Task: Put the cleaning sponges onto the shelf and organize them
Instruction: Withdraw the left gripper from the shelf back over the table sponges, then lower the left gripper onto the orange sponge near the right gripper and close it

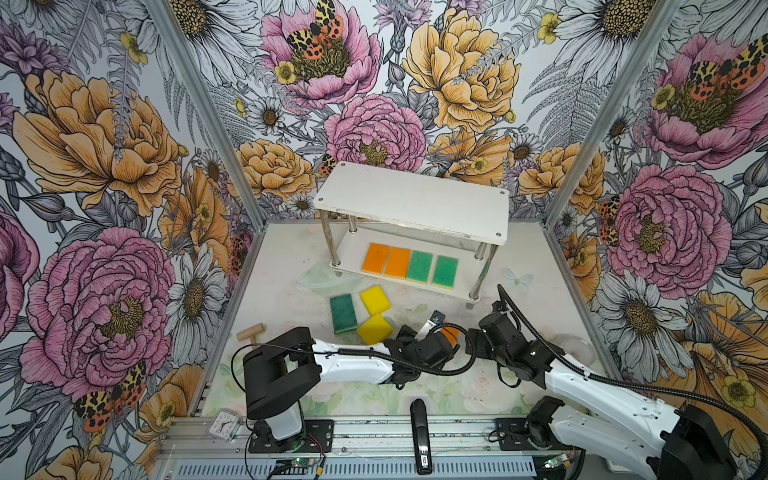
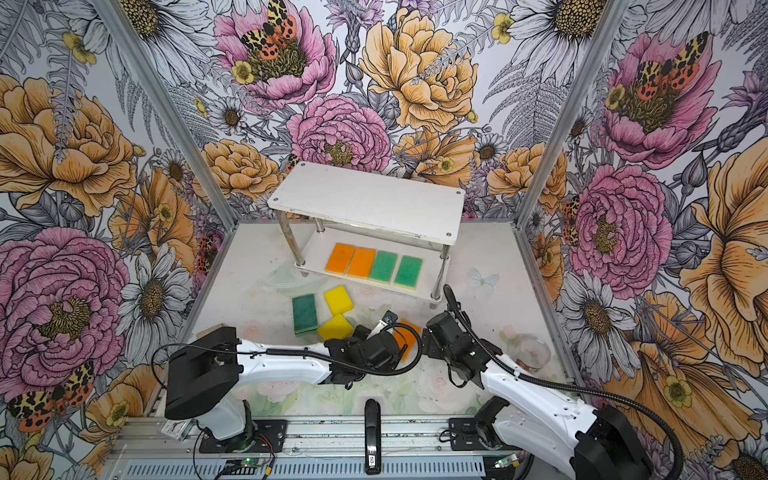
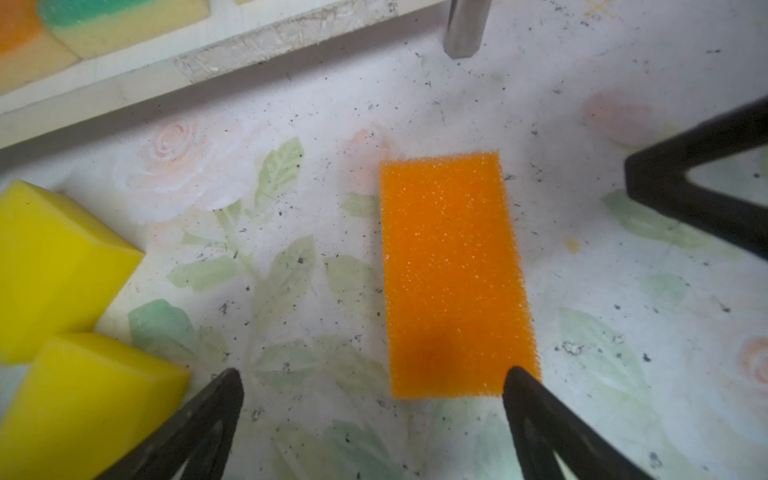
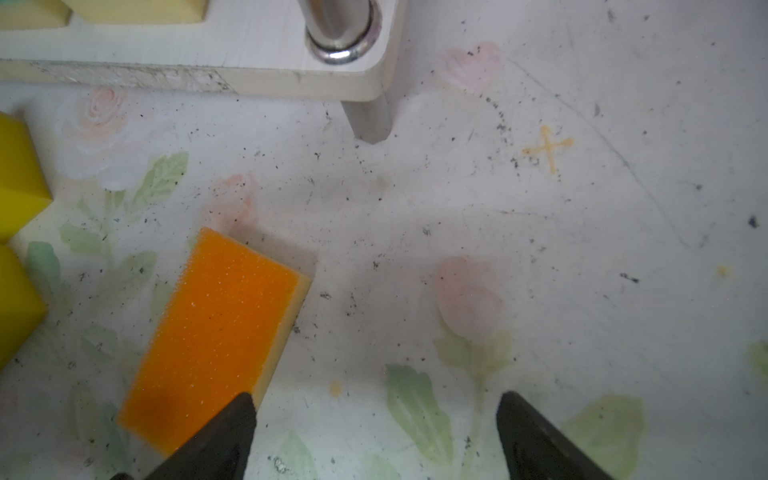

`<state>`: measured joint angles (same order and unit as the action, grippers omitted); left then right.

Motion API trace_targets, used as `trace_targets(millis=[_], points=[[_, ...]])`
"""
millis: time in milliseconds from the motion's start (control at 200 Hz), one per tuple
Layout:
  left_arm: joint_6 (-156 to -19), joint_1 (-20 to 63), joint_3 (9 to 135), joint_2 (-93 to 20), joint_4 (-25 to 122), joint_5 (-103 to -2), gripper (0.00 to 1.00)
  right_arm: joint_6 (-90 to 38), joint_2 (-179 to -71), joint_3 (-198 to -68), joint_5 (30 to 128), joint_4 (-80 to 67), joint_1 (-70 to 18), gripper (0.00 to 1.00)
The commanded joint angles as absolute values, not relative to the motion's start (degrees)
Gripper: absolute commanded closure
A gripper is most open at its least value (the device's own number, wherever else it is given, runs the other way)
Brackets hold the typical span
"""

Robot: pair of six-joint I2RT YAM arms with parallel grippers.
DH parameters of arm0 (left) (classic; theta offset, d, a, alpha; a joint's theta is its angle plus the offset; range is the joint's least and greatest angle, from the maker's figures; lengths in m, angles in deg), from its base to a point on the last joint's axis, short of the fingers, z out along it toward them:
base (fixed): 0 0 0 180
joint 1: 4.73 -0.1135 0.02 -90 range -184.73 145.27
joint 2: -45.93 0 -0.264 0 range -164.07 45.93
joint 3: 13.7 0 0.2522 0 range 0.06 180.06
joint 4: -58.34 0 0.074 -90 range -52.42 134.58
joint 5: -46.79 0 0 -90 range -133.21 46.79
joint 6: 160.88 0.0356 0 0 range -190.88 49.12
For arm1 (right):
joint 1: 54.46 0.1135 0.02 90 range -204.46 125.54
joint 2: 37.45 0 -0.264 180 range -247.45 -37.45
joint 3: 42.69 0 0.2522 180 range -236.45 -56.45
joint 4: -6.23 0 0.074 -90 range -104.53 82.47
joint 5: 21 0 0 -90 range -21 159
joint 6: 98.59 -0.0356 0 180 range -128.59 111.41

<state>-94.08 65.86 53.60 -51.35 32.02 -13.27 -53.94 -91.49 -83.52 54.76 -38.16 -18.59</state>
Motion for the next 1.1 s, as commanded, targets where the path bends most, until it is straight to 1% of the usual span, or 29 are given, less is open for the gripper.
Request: trace_targets(millis=[0, 355, 966, 1026, 1096], points=[[-97.01, 67.02, 55.91, -52.89, 34.71, -10.86, 0.01, -53.95, -90.03, -82.87, 55.54, -37.68, -19.55, 0.07], [-101.78, 69.36, 56.94, -56.12, 35.26, -11.60, 0.01, -53.78, -88.80, -81.68, 56.68, -37.68, -21.24, 0.07], [-103.03, 70.56, 58.59, -61.69, 35.35, -9.52, 0.01, -53.61, -89.57, -81.68, 57.18, -37.68, -22.27, 0.07], [-103.13, 70.52, 58.68, -61.97, 35.34, -9.52, 0.03, -53.60, -89.57, -81.68, 57.22, -37.67, -22.30, 0.07], [-103.04, 70.54, 58.75, -62.15, 35.35, -9.45, 0.07, -53.51, -89.57, -81.72, 57.22, -37.63, -22.38, 0.07]])
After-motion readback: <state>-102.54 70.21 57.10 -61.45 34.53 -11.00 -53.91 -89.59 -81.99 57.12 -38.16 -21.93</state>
